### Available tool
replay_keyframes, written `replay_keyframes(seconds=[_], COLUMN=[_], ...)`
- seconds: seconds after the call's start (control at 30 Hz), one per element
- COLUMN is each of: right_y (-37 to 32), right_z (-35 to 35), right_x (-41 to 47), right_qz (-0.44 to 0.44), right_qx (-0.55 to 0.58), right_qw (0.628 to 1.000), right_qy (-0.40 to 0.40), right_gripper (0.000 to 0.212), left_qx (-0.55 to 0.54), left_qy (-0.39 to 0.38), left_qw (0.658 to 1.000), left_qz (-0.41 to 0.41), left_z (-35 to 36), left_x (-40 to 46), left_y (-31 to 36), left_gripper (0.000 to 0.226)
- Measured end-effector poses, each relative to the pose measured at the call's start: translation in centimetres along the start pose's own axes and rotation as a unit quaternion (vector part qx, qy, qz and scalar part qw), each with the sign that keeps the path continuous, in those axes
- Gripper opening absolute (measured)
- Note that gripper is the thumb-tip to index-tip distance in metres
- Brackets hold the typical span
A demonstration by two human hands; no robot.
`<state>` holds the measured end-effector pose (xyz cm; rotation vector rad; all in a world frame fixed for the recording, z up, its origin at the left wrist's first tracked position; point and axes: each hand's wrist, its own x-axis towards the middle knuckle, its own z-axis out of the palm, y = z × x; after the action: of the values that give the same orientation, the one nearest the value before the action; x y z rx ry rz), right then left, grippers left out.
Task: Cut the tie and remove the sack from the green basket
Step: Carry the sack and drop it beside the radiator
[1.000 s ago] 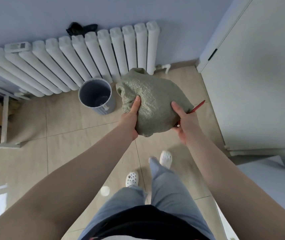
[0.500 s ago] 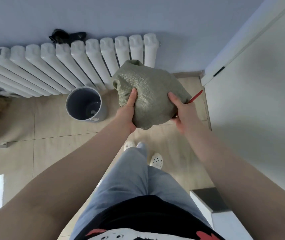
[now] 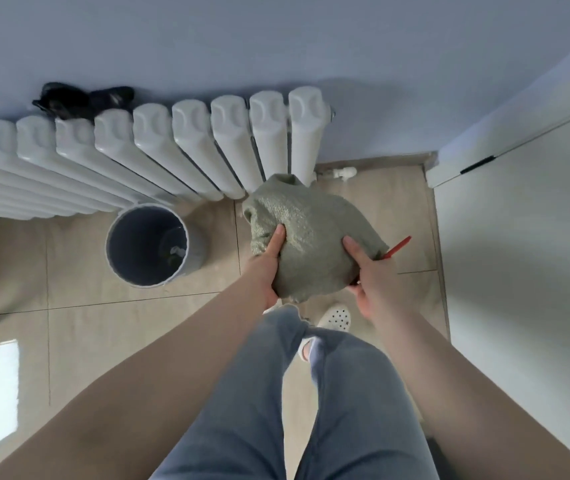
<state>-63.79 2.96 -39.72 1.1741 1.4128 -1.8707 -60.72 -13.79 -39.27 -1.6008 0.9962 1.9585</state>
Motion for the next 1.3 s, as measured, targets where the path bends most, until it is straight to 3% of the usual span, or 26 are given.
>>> replay_keyframes(seconds=[0.13, 0.2, 0.33, 0.4, 0.53, 0.6, 0.7, 0.77, 0.87, 1.0, 1.3], right_y=[3.0, 4.3, 6.6, 8.2, 11.7, 13.1, 14.7, 15.1, 15.2, 16.2, 16.8], right_z=[-0.2, -0.7, -1.5, -1.1, -0.2, 0.2, 0.9, 1.7, 3.5, 5.8, 7.5], right_x=[8.7, 14.4, 26.6, 32.4, 42.7, 46.3, 50.0, 51.1, 50.9, 50.9, 53.3], right_qz=[0.053, 0.054, 0.088, 0.131, 0.155, 0.155, 0.118, 0.086, 0.052, 0.019, 0.063], right_qx=[-0.044, -0.140, -0.207, -0.188, -0.172, -0.157, -0.127, -0.091, -0.027, -0.014, -0.030], right_qw=[0.997, 0.988, 0.973, 0.973, 0.973, 0.975, 0.983, 0.989, 0.993, 0.989, 0.995], right_qy=[0.019, 0.043, 0.047, 0.027, 0.011, 0.018, 0.059, 0.084, 0.104, 0.146, 0.070], right_gripper=[0.117, 0.125, 0.106, 0.106, 0.079, 0.077, 0.086, 0.091, 0.084, 0.076, 0.074], left_qx=[0.003, 0.019, 0.061, 0.080, 0.101, 0.103, 0.066, 0.001, -0.090, 0.090, 0.124], left_qy=[-0.002, 0.002, 0.003, -0.007, -0.009, -0.011, 0.042, 0.052, 0.097, 0.210, 0.132], left_qw=[0.999, 0.999, 0.996, 0.993, 0.991, 0.991, 0.997, 0.997, 0.984, 0.945, 0.958], left_qz=[-0.032, -0.032, -0.062, -0.082, -0.091, -0.082, -0.006, 0.050, 0.121, 0.236, 0.224], left_z=[0.9, 1.3, 2.3, 2.8, 3.7, 4.1, 3.8, 4.0, 4.6, 6.4, 6.5], left_x=[8.8, 14.9, 27.2, 33.4, 44.7, 50.4, 59.3, 59.2, 54.6, 52.8, 56.7], left_y=[-0.2, -0.6, -1.3, -1.6, -2.4, -2.9, -3.7, -3.0, -2.4, -5.0, -2.1], left_gripper=[0.100, 0.077, 0.052, 0.057, 0.074, 0.081, 0.122, 0.123, 0.094, 0.075, 0.086])
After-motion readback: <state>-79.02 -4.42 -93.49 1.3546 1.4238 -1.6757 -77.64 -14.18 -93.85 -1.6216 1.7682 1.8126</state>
